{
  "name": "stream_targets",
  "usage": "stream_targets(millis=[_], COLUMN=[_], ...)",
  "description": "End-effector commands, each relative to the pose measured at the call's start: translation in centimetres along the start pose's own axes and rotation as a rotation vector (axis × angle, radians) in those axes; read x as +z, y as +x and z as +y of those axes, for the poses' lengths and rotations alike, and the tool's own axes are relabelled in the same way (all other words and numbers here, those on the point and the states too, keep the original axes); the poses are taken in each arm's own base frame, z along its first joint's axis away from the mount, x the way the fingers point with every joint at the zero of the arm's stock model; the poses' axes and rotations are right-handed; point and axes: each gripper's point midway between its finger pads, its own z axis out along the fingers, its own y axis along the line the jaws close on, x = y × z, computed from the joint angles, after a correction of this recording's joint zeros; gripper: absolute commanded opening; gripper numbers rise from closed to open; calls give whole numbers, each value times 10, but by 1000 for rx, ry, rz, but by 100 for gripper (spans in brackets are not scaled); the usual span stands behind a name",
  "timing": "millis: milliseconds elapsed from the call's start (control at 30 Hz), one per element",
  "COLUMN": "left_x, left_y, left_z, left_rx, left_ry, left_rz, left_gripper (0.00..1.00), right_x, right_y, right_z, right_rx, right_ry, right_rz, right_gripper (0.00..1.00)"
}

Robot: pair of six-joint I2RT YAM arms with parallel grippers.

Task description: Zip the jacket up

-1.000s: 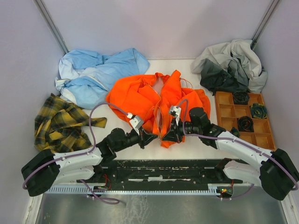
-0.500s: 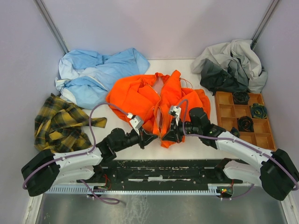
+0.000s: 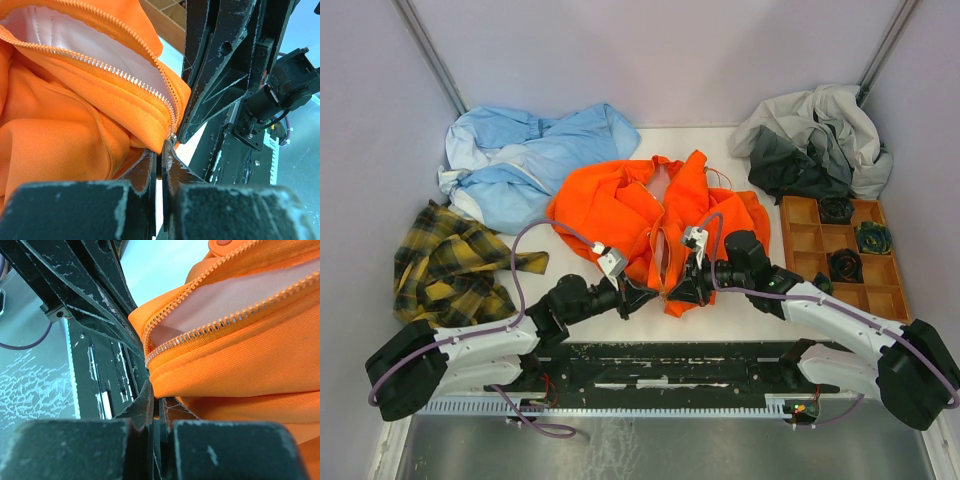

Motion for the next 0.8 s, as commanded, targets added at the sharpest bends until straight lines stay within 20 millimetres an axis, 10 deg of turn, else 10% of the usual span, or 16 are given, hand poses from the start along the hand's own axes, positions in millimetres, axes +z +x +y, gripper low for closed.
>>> stream_targets(millis=[0, 767], left_x=[3, 4], left_y=[-22, -3], left_z=[-15, -9], left_rx=[60, 43], left_ry=[72, 51], left_rz=[-70, 9], left_gripper=[3, 3], right_x=[-2, -4], right_y=[-24, -28], right_z=[5, 2], right_rx=[-76, -82], right_ry=[-5, 25], right_rz=[-69, -97], right_gripper=[0, 0])
